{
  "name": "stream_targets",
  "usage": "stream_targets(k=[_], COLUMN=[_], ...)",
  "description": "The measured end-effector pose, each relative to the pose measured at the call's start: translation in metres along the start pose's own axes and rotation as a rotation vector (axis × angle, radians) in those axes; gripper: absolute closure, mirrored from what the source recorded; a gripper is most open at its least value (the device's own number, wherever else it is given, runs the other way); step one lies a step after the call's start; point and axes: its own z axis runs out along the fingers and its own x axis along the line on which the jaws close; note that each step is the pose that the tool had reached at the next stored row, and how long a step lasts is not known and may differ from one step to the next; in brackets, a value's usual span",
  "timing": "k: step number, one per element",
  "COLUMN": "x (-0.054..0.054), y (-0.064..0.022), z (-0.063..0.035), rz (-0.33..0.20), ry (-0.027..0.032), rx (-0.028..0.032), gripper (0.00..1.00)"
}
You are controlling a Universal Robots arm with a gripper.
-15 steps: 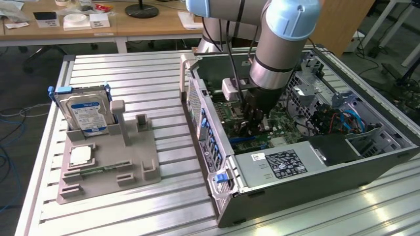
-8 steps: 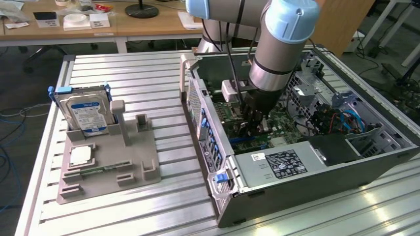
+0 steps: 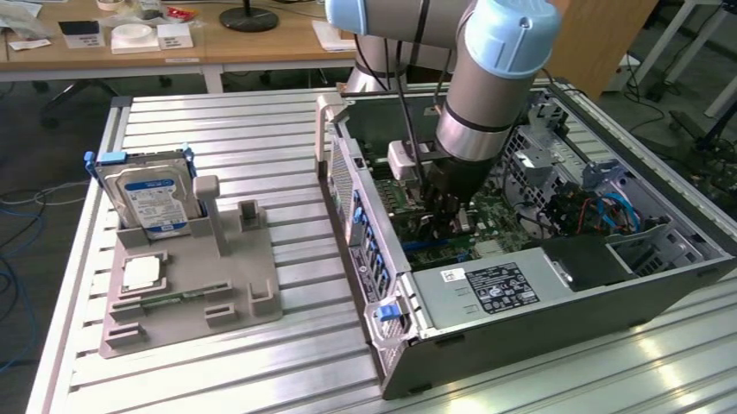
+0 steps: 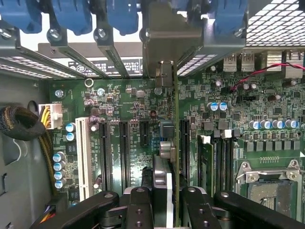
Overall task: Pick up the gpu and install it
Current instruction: 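Insert the gpu into the slot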
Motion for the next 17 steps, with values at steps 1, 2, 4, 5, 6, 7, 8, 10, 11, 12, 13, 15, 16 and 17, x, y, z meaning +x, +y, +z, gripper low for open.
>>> stream_targets(k=[1, 2, 4, 5, 6, 7, 8, 10, 11, 12, 13, 15, 16, 17], x=[0.0000, 0.0000, 0.0000, 0.0001, 0.0002, 0.0002, 0.0002, 0.0003, 0.0003, 0.0003, 0.0004, 0.0004, 0.0004, 0.0004], y=[0.0000, 0.0001, 0.0000, 0.0000, 0.0000, 0.0000, 0.0000, 0.0000, 0.0000, 0.0000, 0.0000, 0.0001, 0.0000, 0.0001], z=[0.0002, 0.0005, 0.0017, 0.0025, 0.0034, 0.0041, 0.0047, 0.0054, 0.0060, 0.0065, 0.0070, 0.0075, 0.0075, 0.0076], rz=[0.000, 0.000, 0.000, 0.000, 0.000, 0.000, 0.000, 0.000, 0.000, 0.000, 0.000, 0.000, 0.000, 0.000], ry=[0.0000, -0.0001, -0.0007, -0.0008, -0.0011, -0.0014, -0.0016, -0.0019, -0.0024, -0.0029, -0.0032, -0.0036, -0.0036, -0.0038], rx=[-0.0015, -0.0018, -0.0018, -0.0019, -0.0019, -0.0019, -0.0019, -0.0020, -0.0020, -0.0020, -0.0020, -0.0021, -0.0021, -0.0021], gripper=[0.72, 0.72, 0.72, 0.72, 0.72, 0.72, 0.72, 0.72, 0.72, 0.72, 0.72, 0.72, 0.72, 0.72])
